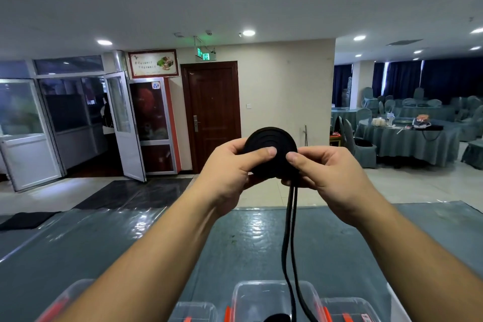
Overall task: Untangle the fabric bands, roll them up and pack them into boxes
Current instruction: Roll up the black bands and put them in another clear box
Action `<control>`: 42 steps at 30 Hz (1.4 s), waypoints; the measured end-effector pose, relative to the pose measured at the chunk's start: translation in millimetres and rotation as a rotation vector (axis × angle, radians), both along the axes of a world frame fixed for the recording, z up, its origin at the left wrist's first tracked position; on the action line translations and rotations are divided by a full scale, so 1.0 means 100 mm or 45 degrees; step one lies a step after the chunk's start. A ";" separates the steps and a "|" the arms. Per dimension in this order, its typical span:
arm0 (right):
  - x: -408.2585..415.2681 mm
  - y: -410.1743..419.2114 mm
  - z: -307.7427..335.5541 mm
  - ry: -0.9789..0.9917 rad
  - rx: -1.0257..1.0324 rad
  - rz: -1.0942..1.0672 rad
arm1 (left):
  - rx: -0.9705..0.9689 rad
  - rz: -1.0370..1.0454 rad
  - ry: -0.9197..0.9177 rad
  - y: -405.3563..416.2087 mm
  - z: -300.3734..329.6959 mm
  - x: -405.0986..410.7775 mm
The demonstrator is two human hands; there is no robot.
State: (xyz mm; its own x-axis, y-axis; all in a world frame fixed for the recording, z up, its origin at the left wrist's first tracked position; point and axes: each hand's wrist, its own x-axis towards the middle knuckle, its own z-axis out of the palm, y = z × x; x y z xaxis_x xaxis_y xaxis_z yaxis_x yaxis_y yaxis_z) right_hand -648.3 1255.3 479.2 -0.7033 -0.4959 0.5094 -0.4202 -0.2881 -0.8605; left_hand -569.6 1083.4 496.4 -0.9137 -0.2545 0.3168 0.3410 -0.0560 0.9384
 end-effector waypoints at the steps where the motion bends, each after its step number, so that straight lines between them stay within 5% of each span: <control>1: -0.02 0.00 0.00 0.013 0.008 -0.007 | 0.015 -0.008 -0.011 0.01 -0.02 -0.01; 8: -0.11 0.05 0.01 0.090 0.209 0.026 | -0.308 -0.003 -0.095 -0.11 0.07 0.05; 15: -0.08 0.00 0.00 -0.010 0.008 0.031 | -0.037 -0.015 -0.022 -0.01 -0.08 -0.05; 20: -0.13 0.07 0.08 0.150 0.301 -0.011 | -0.457 -0.007 -0.139 -0.15 0.02 -0.02; 26: -0.13 -0.02 0.02 0.004 0.031 -0.056 | -0.059 0.027 0.006 -0.09 0.01 -0.06; 32: -0.15 0.04 0.03 0.083 0.170 -0.016 | -0.303 -0.014 -0.097 -0.12 0.08 -0.02; 38: -0.12 -0.02 0.03 -0.005 -0.022 -0.033 | -0.034 0.035 0.028 -0.03 0.00 -0.09; 42: -0.18 0.04 0.07 0.110 0.221 -0.005 | -0.301 0.016 -0.085 -0.14 0.05 -0.06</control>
